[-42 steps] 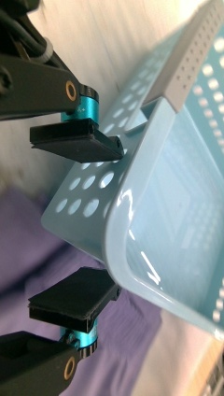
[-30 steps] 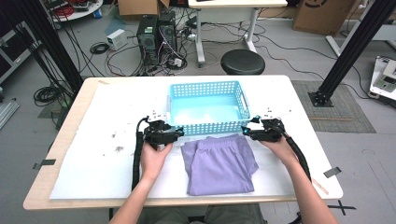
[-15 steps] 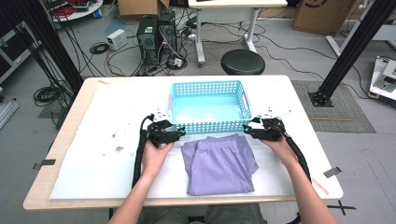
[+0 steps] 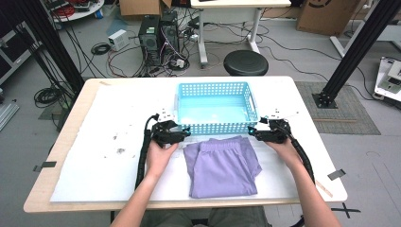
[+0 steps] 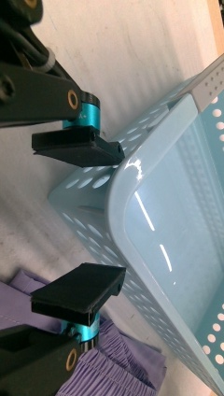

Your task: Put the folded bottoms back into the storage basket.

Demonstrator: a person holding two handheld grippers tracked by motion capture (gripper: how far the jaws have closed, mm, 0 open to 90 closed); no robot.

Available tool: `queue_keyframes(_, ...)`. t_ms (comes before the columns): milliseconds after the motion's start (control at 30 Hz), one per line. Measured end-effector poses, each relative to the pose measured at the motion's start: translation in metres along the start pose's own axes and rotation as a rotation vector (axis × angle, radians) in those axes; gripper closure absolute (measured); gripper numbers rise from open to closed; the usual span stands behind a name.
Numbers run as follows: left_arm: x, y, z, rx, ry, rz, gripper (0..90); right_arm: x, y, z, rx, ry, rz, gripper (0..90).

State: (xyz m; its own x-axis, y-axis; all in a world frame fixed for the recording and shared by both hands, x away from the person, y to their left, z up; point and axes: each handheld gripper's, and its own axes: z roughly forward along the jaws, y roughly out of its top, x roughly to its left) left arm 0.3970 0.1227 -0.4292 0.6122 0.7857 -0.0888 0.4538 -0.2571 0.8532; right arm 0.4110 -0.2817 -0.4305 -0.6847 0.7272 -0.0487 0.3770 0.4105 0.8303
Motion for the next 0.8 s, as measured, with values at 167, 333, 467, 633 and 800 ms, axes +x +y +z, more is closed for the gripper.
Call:
queue_keyframes(167, 0.001, 0.001, 0.001, 0.003, -0.002, 0.009, 38.3, 0.004, 0.000, 0.001, 0.033, -0.001, -0.041, 50.0)
queue_keyframes(333, -0.004, 0.002, 0.002, 0.003, -0.004, 0.019, 38.6, 0.005, -0.003, -0.005, 0.043, 0.000, -0.038, 50.8)
queue_keyframes(467, -0.007, 0.001, 0.002, 0.007, 0.001, 0.029, 39.3, 0.004, -0.003, -0.006, 0.042, -0.010, -0.030, 50.3)
queue_keyframes(633, -0.007, 0.001, 0.002, 0.006, 0.002, 0.028, 39.6, 0.005, -0.004, -0.007, 0.044, -0.013, -0.022, 50.2)
queue_keyframes(800, -0.006, 0.000, 0.002, 0.003, -0.005, 0.027, 39.8, 0.005, -0.005, -0.007, 0.039, -0.012, -0.022, 50.3)
